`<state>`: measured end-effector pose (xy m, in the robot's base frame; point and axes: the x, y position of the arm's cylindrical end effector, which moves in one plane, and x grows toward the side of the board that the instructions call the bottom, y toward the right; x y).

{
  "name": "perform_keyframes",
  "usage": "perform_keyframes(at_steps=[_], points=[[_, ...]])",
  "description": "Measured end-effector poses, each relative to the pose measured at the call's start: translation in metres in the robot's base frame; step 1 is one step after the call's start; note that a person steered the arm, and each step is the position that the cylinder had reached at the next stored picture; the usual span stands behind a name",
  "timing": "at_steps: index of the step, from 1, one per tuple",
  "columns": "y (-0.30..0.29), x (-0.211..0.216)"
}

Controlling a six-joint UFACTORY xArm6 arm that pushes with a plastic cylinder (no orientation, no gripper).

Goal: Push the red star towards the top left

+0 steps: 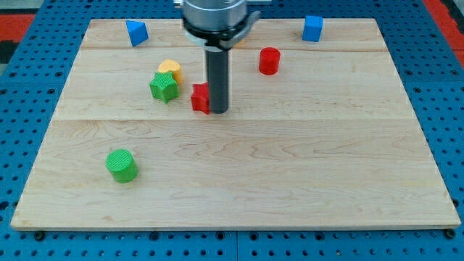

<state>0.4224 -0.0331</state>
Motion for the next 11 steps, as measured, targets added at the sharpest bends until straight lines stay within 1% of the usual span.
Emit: perform_keyframes(at_steps=[1,2,3,4,6,7,8,9,10,11], points=[[0.022,-0.015],[0.017,-0.045],[-0.036,-0.018],[-0.062,0.009],[-0.061,0.057],[-0.111,0.059],[-0.125,0.040],[-0.123,0.031],[-0.124,0.012],[-0.149,-0.003]])
